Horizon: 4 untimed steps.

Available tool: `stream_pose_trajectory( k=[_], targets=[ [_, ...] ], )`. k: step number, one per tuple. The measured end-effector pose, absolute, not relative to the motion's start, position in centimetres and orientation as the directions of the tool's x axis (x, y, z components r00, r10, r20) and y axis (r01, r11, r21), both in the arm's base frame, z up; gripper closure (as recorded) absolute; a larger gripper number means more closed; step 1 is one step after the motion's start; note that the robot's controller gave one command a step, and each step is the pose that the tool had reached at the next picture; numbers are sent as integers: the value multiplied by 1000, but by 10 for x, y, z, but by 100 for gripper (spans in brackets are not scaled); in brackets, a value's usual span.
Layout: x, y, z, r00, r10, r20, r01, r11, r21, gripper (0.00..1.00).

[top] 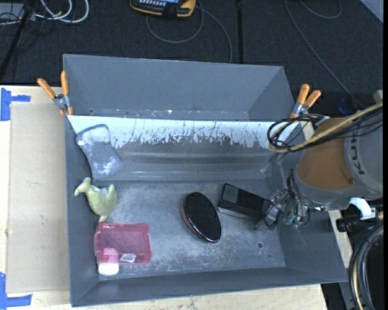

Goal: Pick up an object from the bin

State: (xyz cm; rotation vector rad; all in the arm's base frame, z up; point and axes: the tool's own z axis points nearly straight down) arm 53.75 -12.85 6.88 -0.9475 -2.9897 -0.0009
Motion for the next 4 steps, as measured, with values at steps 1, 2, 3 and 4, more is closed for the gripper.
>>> stream_pose_trajectory(
  k=[1, 2, 3, 4],
  targets=[
    [537, -128, 69, -818, 576, 5, 576, 818, -1, 100],
    [537, -128, 73, -818, 575, 7, 575, 818, -2, 100],
    [535, -128, 83, -818, 575, 14, 575, 818, -5, 100],
    [534, -128, 110, -819, 574, 14, 574, 819, -5, 100]
  ],
)
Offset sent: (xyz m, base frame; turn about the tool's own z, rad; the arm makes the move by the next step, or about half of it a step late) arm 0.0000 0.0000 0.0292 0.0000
